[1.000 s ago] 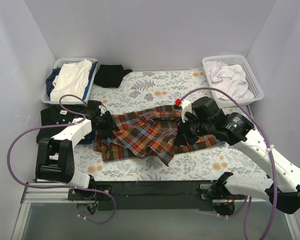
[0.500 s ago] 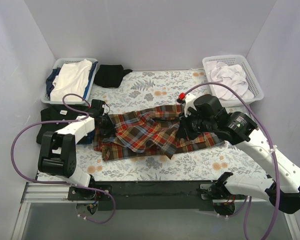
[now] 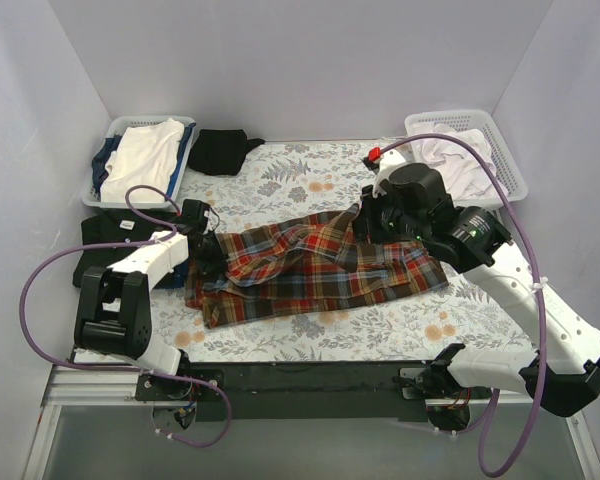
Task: Fold and stack the long sleeve shirts
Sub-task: Fold the shirt
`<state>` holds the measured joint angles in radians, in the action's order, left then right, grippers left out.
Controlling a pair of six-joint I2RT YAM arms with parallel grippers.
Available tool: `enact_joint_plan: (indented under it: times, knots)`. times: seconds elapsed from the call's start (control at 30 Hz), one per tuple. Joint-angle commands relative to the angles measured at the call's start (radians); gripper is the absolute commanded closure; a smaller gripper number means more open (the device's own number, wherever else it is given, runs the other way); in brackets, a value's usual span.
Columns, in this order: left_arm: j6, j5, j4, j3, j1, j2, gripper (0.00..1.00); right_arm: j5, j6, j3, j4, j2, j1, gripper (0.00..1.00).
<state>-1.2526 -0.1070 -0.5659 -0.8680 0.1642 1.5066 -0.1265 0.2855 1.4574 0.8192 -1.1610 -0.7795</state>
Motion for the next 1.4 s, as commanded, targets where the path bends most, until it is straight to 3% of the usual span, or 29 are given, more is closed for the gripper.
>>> enact_joint_plan:
  times: [0.0,0.17,0.3,0.37,0.57,0.67,0.77,0.87,0.97,1.07,1.2,1.37]
  knots:
    - [0.032,0.081,-0.055,-0.025,0.001,-0.052,1.00,-0.022,0.000,0.037,-0.094,0.001,0.017,0.99]
    - [0.030,0.064,-0.052,-0.023,0.001,-0.054,0.63,0.014,0.001,0.023,-0.115,0.001,0.031,0.99]
    - [0.012,0.056,-0.043,-0.038,0.001,-0.057,0.57,0.025,0.010,0.011,-0.117,0.006,0.032,0.99]
    - [0.010,0.053,-0.038,-0.043,0.001,-0.049,0.59,0.018,0.009,0.011,-0.117,0.011,0.037,0.99]
    - [-0.008,0.033,-0.026,-0.068,0.001,-0.039,0.80,-0.013,0.014,0.006,-0.115,0.030,0.052,0.99]
    - [-0.008,0.027,-0.028,-0.072,0.003,-0.032,0.85,-0.013,0.011,0.003,-0.114,0.032,0.059,0.99]
    - [-0.008,0.024,-0.023,-0.066,0.001,-0.023,1.00,-0.012,0.011,0.003,-0.115,0.035,0.068,0.99]
    - [-0.007,0.023,-0.029,-0.065,0.001,-0.014,1.00,-0.018,0.011,0.011,-0.115,0.034,0.077,0.99]
    - [0.039,0.032,-0.078,-0.048,0.001,-0.054,1.00,-0.113,0.066,0.052,-0.098,0.008,0.147,0.99]
    - [0.068,0.035,-0.104,-0.028,0.001,-0.071,1.00,-0.113,0.127,0.054,-0.095,-0.025,0.228,0.99]
    - [0.090,0.038,-0.124,-0.015,0.003,-0.075,1.00,-0.029,0.188,0.064,-0.092,-0.089,0.322,0.99]
    - [0.110,0.046,-0.127,-0.049,0.001,-0.048,1.00,0.118,0.158,0.110,-0.063,-0.228,0.350,0.99]
